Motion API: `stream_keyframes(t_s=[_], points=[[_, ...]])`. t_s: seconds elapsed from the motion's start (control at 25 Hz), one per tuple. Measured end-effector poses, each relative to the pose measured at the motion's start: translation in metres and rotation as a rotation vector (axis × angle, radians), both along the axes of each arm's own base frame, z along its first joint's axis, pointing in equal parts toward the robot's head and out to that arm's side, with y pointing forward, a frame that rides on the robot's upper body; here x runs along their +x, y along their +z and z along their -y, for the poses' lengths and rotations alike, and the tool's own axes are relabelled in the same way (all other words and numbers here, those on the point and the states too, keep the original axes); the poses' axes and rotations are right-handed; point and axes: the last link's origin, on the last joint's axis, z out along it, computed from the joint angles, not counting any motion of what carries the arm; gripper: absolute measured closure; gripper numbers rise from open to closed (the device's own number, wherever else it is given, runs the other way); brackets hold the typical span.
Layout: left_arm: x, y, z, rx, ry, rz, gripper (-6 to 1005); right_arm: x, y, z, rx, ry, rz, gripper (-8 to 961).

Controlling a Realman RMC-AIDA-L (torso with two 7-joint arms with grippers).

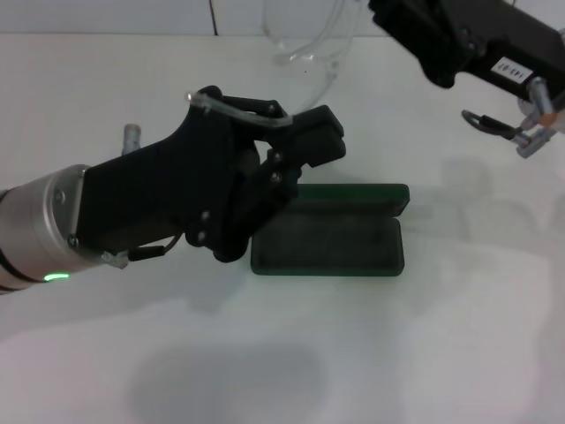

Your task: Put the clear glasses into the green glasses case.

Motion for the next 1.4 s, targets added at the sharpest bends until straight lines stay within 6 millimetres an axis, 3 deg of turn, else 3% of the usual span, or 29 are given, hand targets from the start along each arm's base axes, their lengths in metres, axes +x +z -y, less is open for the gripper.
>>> stream_keyframes(t_s=[0.6,1.4], points=[[-0.003,-0.001,-0.001,0.009,0.032,0.010,931,-0.006,-0.014,0.002,-0.042,0.036,0.075,894],[-0.006,0.003,-0.003,0.032,0.054,0.018,931,-0.004,-0.014,-0.002,-0.002,0.006,0.072,897]])
